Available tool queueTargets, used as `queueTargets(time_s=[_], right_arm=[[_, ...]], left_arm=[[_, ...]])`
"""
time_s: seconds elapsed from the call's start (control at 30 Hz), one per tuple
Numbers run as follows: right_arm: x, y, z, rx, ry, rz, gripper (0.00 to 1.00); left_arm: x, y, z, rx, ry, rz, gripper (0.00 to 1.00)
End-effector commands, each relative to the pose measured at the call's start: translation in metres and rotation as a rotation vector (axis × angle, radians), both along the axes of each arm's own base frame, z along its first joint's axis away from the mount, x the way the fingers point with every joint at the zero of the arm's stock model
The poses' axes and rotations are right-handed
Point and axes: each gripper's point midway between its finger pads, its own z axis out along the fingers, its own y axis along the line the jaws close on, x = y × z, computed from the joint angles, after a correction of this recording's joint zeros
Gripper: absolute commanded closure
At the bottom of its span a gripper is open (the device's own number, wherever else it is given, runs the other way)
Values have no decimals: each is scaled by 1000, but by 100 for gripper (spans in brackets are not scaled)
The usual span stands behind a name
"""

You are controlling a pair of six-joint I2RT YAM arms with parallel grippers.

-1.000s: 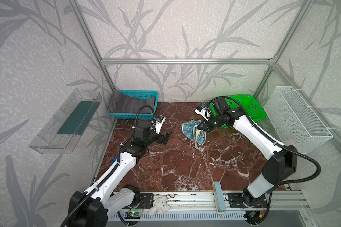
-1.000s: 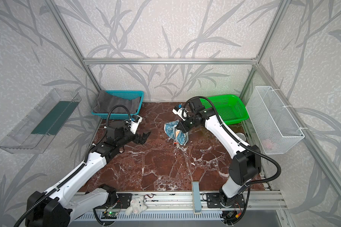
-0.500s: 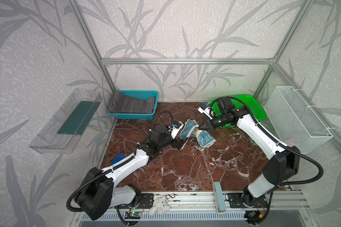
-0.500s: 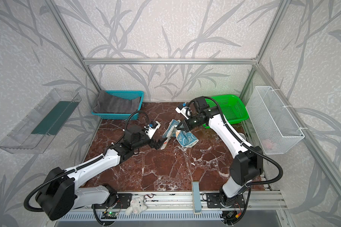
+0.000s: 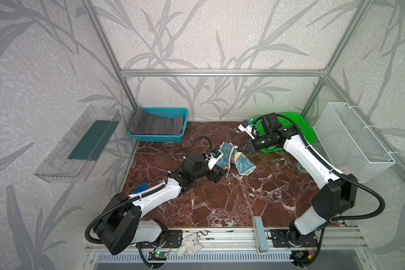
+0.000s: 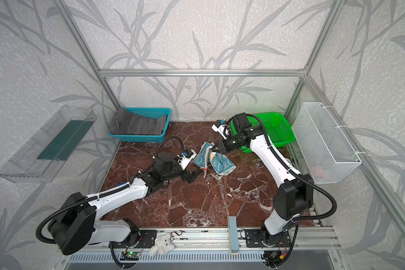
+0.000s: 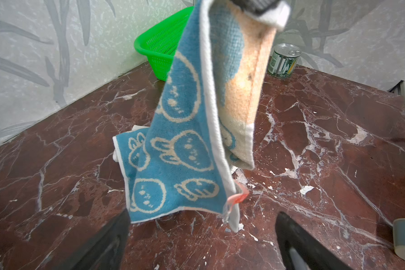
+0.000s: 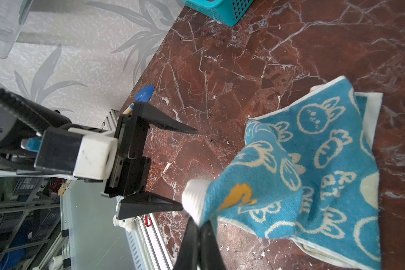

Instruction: Fold and stack the towels

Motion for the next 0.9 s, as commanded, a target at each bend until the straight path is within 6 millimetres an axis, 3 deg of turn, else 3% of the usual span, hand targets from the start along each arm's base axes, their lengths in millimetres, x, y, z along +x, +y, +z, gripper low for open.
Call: queueTargets(time_s=[0.0, 0.2, 0.57, 0.77, 0.87], right_arm=[[6, 1, 19, 40, -26, -23, 100], [10, -1, 23, 50, -39, -37, 100], [13, -4, 26, 65, -46, -74, 100], [15, -7, 28, 66, -54, -81, 100], [15, -10, 28, 66, -53, -86, 100]], left_arm=[[-3, -6, -11, 23, -23, -5, 2], [0, -13, -34, 33, -39, 43, 4], [17, -30, -56, -41, -84, 158, 15], [23, -31, -67, -44, -93, 187, 29], [24, -31, -71, -41, -89, 190, 41]])
